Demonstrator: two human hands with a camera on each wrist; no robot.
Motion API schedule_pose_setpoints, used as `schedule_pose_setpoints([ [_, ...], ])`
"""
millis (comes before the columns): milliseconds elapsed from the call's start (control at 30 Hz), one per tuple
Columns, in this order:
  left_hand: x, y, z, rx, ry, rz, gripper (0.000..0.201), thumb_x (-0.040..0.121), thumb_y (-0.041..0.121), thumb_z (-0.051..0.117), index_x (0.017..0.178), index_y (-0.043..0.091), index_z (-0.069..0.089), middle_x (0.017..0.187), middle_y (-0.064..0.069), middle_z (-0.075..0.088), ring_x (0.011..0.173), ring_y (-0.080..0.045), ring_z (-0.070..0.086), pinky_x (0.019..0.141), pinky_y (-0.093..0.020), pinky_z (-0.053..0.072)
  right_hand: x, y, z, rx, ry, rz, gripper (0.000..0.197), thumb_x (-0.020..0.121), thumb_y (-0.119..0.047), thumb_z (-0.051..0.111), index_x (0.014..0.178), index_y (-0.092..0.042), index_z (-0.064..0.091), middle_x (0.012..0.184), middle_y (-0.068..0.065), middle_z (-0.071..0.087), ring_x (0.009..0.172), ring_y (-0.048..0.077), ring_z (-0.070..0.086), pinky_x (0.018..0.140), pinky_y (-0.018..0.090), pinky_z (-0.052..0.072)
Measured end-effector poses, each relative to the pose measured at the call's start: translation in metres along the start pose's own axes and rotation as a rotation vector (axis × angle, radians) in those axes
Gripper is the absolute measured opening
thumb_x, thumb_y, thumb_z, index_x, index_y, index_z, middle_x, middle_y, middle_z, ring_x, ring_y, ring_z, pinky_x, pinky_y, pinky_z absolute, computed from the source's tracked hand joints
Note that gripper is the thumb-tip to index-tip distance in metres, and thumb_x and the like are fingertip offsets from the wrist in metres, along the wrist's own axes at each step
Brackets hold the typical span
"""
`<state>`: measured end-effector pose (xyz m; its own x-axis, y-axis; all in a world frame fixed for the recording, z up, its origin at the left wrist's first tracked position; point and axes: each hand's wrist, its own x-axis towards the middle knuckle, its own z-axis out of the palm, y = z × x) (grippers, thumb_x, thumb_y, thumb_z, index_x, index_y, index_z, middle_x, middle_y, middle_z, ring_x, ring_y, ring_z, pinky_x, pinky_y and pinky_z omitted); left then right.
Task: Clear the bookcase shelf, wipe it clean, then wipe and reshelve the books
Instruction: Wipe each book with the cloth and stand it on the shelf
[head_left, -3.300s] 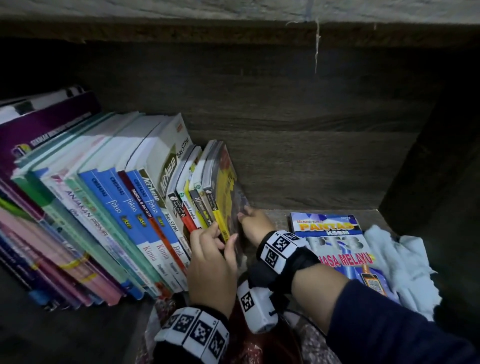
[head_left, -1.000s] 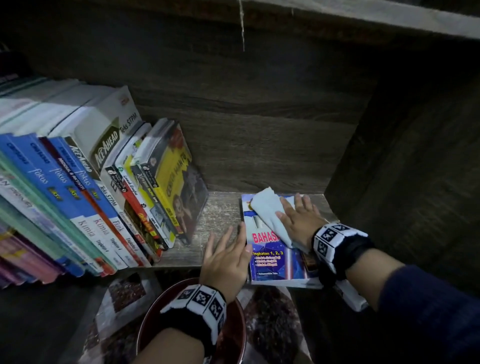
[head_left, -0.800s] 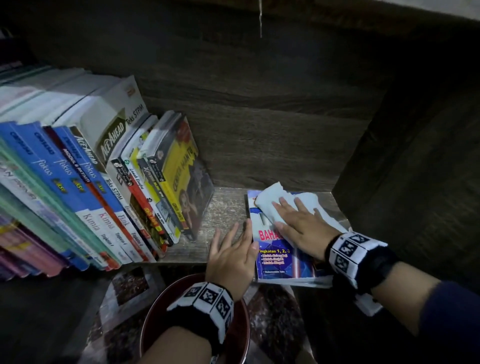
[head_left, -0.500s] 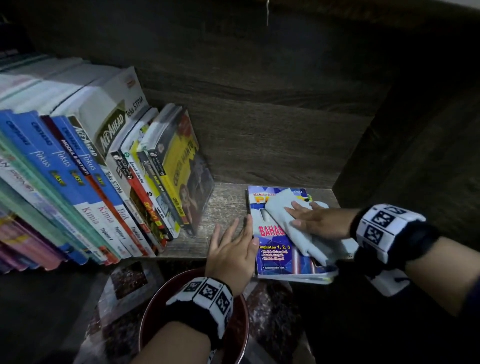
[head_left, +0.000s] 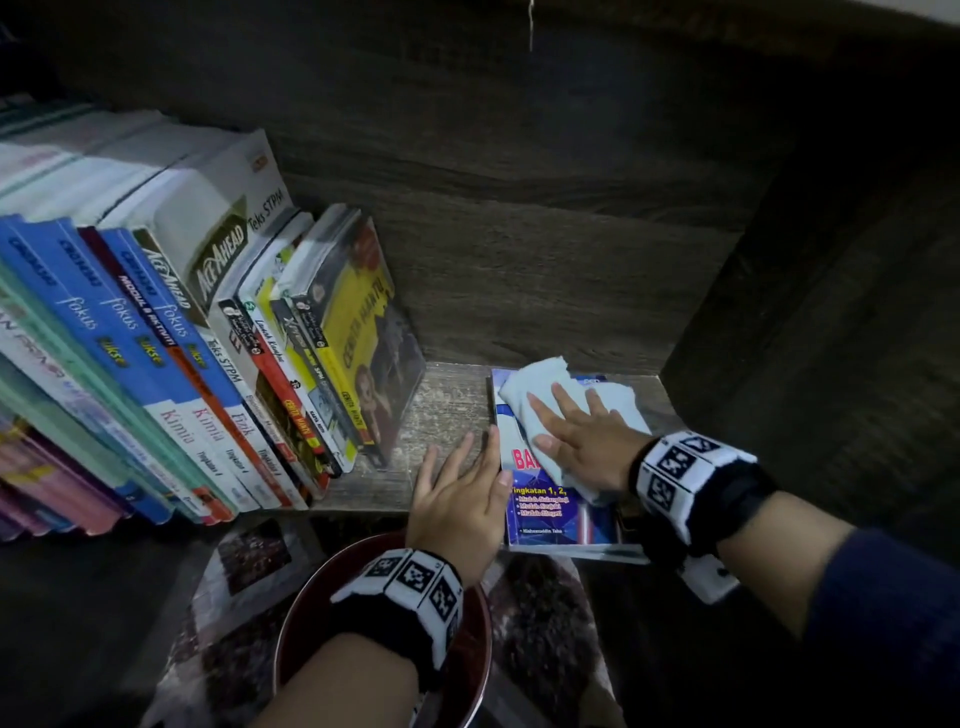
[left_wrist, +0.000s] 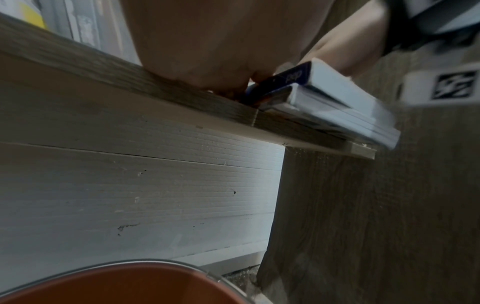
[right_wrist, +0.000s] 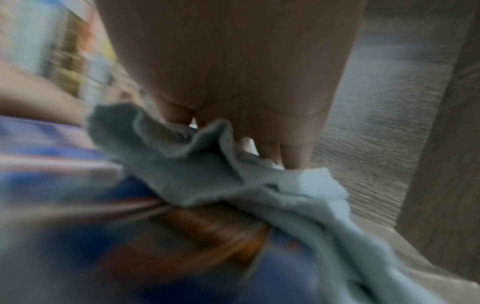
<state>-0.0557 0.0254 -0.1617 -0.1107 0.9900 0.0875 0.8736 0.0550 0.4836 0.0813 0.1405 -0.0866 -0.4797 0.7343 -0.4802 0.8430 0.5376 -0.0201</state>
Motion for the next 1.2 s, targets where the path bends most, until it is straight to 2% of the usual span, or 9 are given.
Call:
schedule_pose_setpoints([
  [200,0.000,0.004,0.001,0.039,0.008,-0.019,0.080,0.076,0.051,-0.027,0.152,0.029,-0.011,0.157,0.024,0.012,0.144,0.005,-0.010,0.111,-0.025,-0.023,-0.041,-0.009,0.017,0.101,-0.013,-0.053,0.053,0.102,-0.049,0.013,0.150,-0.043,-0.008,0.160,-0.005,-0.018,0.146,0.031,-0.018,0.117,0.049,-0.003],
  [400,0.001,0.006,-0.001,0.028,-0.040,-0.058,0.052,0.102,0.038,-0.004,0.152,0.029,-0.014,0.158,0.023,0.009,0.144,0.005,-0.012,0.116,-0.030,-0.019,-0.072,-0.009,0.040,-0.006,-0.004,-0.087,0.055,0.103,-0.040,0.016,0.151,-0.036,-0.010,0.160,-0.001,-0.017,0.146,0.034,-0.015,0.118,0.048,0.002],
  [533,0.001,0.005,0.001,0.034,-0.040,-0.049,0.066,0.088,0.045,-0.017,0.153,0.030,-0.011,0.157,0.025,0.008,0.143,0.006,-0.011,0.115,-0.029,-0.020,-0.088,0.013,0.050,-0.178,0.033,-0.129,0.077,0.080,-0.063,-0.018,0.151,-0.034,-0.012,0.161,0.001,-0.012,0.148,0.033,-0.007,0.120,0.044,0.005],
  [600,0.001,0.005,0.000,0.018,-0.055,-0.048,0.056,0.095,0.043,-0.012,0.150,0.031,-0.016,0.157,0.024,0.008,0.143,0.006,-0.011,0.115,-0.029,-0.020,-0.087,0.024,0.047,-0.245,0.024,-0.064,0.091,0.068,-0.064,-0.029,0.152,-0.032,-0.011,0.161,0.003,-0.011,0.148,0.031,-0.004,0.119,0.043,0.002],
  [700,0.000,0.007,-0.004,0.004,-0.058,-0.049,0.048,0.103,0.039,-0.001,0.147,0.031,-0.019,0.157,0.024,0.009,0.143,0.006,-0.011,0.115,-0.029,-0.020,-0.070,0.036,0.037,-0.232,0.041,0.068,0.066,0.094,-0.054,-0.005,0.153,-0.026,-0.007,0.162,0.007,-0.007,0.149,0.030,-0.002,0.118,0.045,-0.001],
  [767,0.000,0.007,-0.005,0.003,-0.058,-0.050,0.050,0.103,0.038,0.000,0.150,0.030,-0.016,0.158,0.023,0.010,0.144,0.005,-0.011,0.114,-0.028,-0.021,-0.049,0.042,0.027,-0.201,0.069,0.121,0.059,0.101,-0.043,0.011,0.154,-0.022,-0.005,0.161,0.010,-0.005,0.149,0.027,-0.001,0.118,0.045,0.000],
  [967,-0.001,0.006,-0.005,0.008,-0.061,-0.048,0.052,0.103,0.037,0.003,0.153,0.028,-0.010,0.158,0.021,0.012,0.145,0.003,-0.008,0.117,-0.030,-0.017,-0.010,0.023,0.011,-0.120,0.090,0.020,0.059,0.103,-0.040,0.015,0.153,-0.021,-0.011,0.160,0.012,-0.014,0.148,0.027,-0.008,0.118,0.044,0.002],
  [1133,-0.002,0.006,-0.005,0.019,-0.048,-0.053,0.053,0.103,0.037,0.002,0.154,0.027,-0.009,0.159,0.021,0.011,0.145,0.004,-0.008,0.116,-0.028,-0.018,-0.057,0.003,0.034,-0.156,0.093,-0.148,0.061,0.101,-0.043,0.017,0.154,-0.021,-0.006,0.160,0.011,-0.011,0.149,0.026,-0.007,0.119,0.041,0.004],
  [1200,-0.002,0.006,-0.005,0.009,-0.051,-0.058,0.052,0.103,0.036,0.004,0.153,0.027,-0.009,0.159,0.021,0.012,0.145,0.004,-0.008,0.116,-0.029,-0.017,-0.080,0.006,0.044,-0.181,0.120,-0.201,0.073,0.087,-0.051,0.005,0.154,-0.023,0.002,0.162,0.009,-0.004,0.149,0.024,-0.001,0.119,0.037,0.006],
])
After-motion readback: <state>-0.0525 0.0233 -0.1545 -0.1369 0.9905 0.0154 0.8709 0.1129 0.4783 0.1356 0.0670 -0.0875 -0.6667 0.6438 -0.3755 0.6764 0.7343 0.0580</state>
